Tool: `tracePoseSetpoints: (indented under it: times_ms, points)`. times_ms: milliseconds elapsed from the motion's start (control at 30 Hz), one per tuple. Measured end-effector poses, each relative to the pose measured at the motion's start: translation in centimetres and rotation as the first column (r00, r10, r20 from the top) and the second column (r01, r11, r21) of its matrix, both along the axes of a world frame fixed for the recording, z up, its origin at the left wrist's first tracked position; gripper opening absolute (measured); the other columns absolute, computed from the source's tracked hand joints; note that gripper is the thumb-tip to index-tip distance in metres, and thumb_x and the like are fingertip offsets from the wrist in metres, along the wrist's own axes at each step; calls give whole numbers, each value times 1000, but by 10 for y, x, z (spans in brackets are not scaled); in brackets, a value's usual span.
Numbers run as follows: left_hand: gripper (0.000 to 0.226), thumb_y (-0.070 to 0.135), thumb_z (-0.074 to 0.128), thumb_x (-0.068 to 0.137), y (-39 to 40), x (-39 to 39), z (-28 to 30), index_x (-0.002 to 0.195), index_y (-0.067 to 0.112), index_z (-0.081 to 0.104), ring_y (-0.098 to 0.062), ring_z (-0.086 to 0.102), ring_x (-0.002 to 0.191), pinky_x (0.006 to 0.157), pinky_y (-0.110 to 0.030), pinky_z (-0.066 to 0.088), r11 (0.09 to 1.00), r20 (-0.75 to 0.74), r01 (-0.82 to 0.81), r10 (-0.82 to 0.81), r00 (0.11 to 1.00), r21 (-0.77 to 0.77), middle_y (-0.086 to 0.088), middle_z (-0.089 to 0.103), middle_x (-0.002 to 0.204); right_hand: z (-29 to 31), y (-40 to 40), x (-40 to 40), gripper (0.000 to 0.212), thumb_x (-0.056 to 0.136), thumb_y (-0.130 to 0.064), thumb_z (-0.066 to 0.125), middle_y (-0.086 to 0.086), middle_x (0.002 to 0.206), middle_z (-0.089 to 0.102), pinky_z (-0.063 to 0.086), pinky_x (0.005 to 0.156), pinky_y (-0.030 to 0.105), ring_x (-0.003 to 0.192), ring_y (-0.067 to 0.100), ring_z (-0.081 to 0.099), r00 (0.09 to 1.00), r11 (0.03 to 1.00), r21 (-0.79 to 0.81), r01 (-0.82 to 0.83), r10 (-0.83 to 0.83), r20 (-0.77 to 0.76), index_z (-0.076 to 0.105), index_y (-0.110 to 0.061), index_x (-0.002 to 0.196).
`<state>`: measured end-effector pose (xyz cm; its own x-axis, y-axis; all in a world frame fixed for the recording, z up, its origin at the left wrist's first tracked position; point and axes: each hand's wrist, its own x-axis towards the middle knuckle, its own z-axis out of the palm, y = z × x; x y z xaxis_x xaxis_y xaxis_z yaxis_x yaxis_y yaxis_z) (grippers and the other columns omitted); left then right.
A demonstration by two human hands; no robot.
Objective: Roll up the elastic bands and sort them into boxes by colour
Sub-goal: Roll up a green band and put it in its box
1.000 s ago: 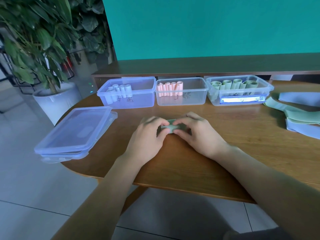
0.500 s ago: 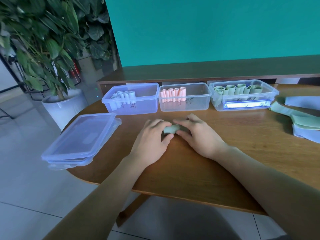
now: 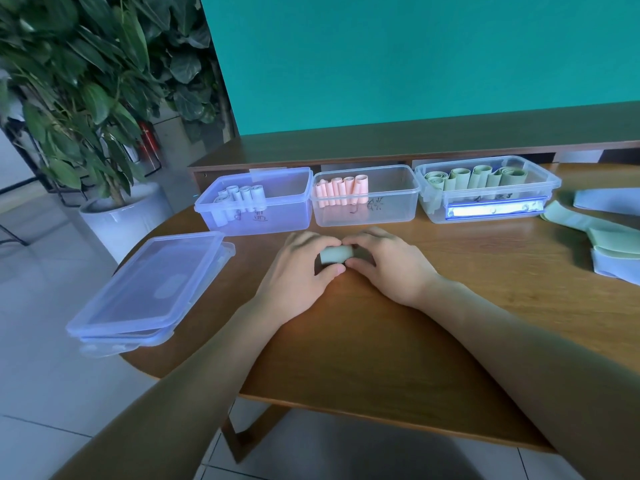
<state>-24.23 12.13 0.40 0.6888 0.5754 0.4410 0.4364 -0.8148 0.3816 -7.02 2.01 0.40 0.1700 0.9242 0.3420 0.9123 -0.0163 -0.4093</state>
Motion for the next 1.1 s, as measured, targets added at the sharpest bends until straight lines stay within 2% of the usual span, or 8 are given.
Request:
tracePoseSetpoints:
  times_ms: [200, 333, 533, 600, 767, 867, 1000, 1100]
  points:
    - [34, 37, 68, 92, 14, 10, 1, 126, 35, 62, -7, 49, 112, 95, -27, 41, 997, -19, -28, 26, 999, -75, 15, 61, 120, 2, 11, 4, 40, 106, -45, 41, -9, 140, 53, 42, 80, 33, 120, 18, 57, 996, 998, -58, 24, -20, 82, 46, -35, 145]
    - [32, 35, 62, 97, 17, 14, 4, 129, 29, 61, -12, 50, 115, 96, -29, 42, 996, -60, -39, 34, 998, -80, 9, 60, 122, 4, 14, 7, 47, 103, -47, 47, -7, 143, 53, 45, 89, 37, 122, 21, 57, 995, 996, -86, 34, -25, 95, 41, -36, 148]
    - [34, 38, 56, 100, 16, 16, 5, 133, 28, 57, -11, 50, 117, 97, -27, 40, 993, -69, -26, 18, 997, -111, 7, 59, 127, 1, 16, 16, 35, 96, -34, 66, -12, 119, 69, 50, 100, 42, 111, 10, 62, 974, 999, 24, -32, 36, -222, 61, -33, 131]
    - [36, 38, 55, 101, 14, 16, 5, 135, 27, 57, -11, 52, 116, 97, -26, 41, 993, -48, -18, 13, 999, -117, 7, 60, 127, 0, 15, 19, 29, 95, -27, 70, -14, 111, 70, 50, 100, 36, 104, 5, 64, 938, 994, 79, -77, 99, -331, 67, -31, 123]
    - [38, 33, 56, 100, -3, 23, 7, 137, 24, 56, -4, 55, 108, 87, -11, 41, 975, 79, 28, -11, 997, -220, 15, 58, 123, 3, -6, 22, 19, 95, -23, 70, -8, 98, 69, 52, 75, 18, 83, 4, 63, 799, 977, 199, -81, 182, -573, 71, -26, 113]
    - [34, 35, 55, 101, -18, 40, 7, 134, 28, 56, -4, 59, 110, 88, -10, 44, 951, 159, 101, -56, 986, -291, 14, 61, 125, 10, -26, 31, 20, 95, -24, 67, -7, 87, 66, 49, 56, 20, 65, 1, 58, 764, 975, 220, -16, 154, -626, 71, -21, 115]
    - [21, 35, 52, 102, -38, 76, 15, 124, 36, 54, 1, 59, 106, 82, -5, 45, 917, 276, 201, -105, 955, -344, 17, 62, 117, 29, -52, 53, 22, 95, -21, 69, -5, 93, 73, 56, 64, 25, 82, 9, 65, 731, 967, 246, 61, 125, -671, 73, -15, 115]
    - [25, 34, 52, 103, -52, 111, 24, 126, 31, 60, 2, 59, 105, 83, -8, 46, 899, 369, 257, -119, 922, -354, 16, 63, 114, 49, -71, 78, 16, 94, -18, 70, 0, 98, 75, 56, 71, 19, 83, 5, 67, 741, 957, 265, 121, 90, -665, 73, -20, 109]
